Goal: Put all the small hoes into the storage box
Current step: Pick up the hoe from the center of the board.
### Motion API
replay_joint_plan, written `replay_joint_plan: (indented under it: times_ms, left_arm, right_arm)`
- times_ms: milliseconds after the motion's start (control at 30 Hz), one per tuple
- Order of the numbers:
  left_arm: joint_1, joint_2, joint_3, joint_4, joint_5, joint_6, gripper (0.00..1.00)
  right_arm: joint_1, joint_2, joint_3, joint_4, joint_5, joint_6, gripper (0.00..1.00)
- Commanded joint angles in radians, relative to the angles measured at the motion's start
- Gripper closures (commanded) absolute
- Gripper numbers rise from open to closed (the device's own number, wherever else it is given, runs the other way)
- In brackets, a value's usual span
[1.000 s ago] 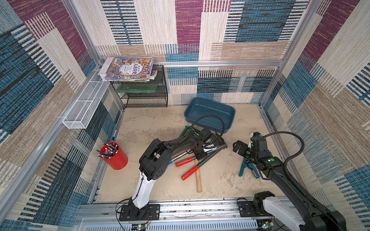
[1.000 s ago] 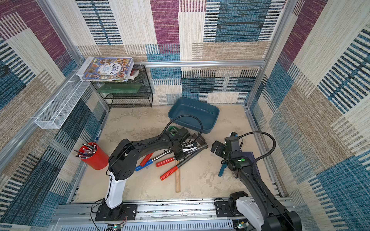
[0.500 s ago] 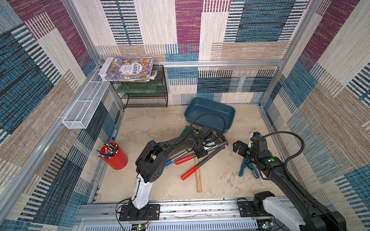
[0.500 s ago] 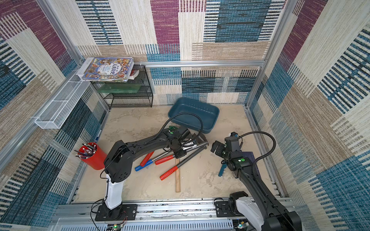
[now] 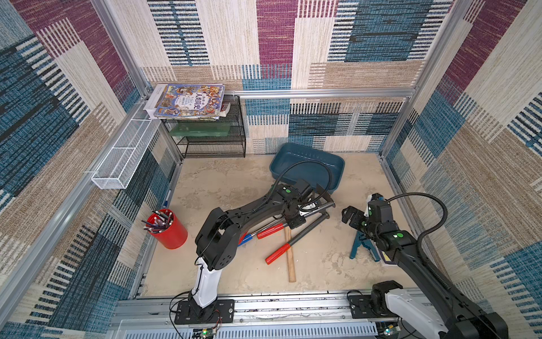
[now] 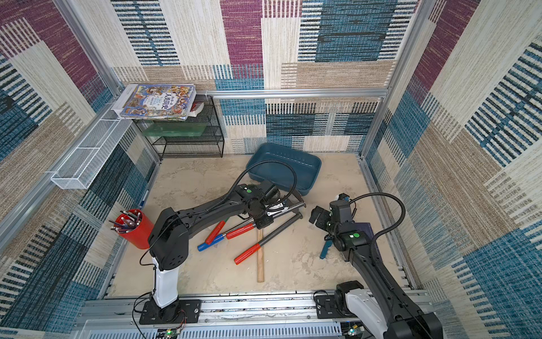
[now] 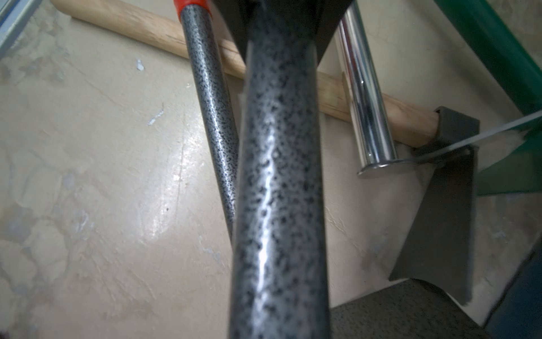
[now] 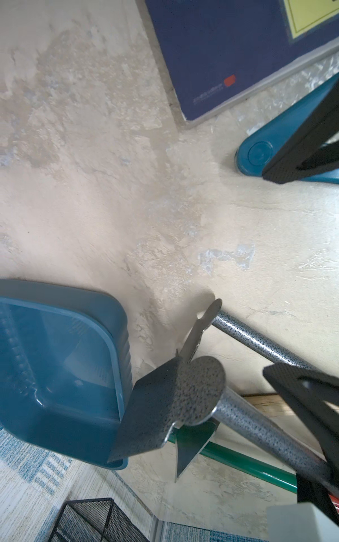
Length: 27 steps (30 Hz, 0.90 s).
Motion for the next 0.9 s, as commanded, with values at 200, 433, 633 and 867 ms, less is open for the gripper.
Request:
replay_joint_plan:
  times_ms: [200, 433, 633, 867]
  left_arm:
    - [0.0, 0.035, 0.138, -0.026, 0.004, -0.185, 1.0]
    - [0.002, 0.092, 0.294, -0.027, 0.05, -0.343, 1.0]
    - [0.006, 0.172, 0.438, -0.027, 0.108, -0.465, 1.0]
    - [0.017, 0.25, 0.565, -0.026, 0.132, -0.577, 1.0]
  right_arm:
    - [-0.002, -0.011, 0.024, -0.005, 0.037, 0.005, 0.01]
    - [-0.003, -0.015, 0.03, -0.017, 0.041, 0.027, 0.01]
    - [-0.008, -0.035, 0.026, -0.032, 0.055, 0.047, 0.01]
    - [-0.01, -0.086, 0.002, -0.014, 0.056, 0.057, 0.01]
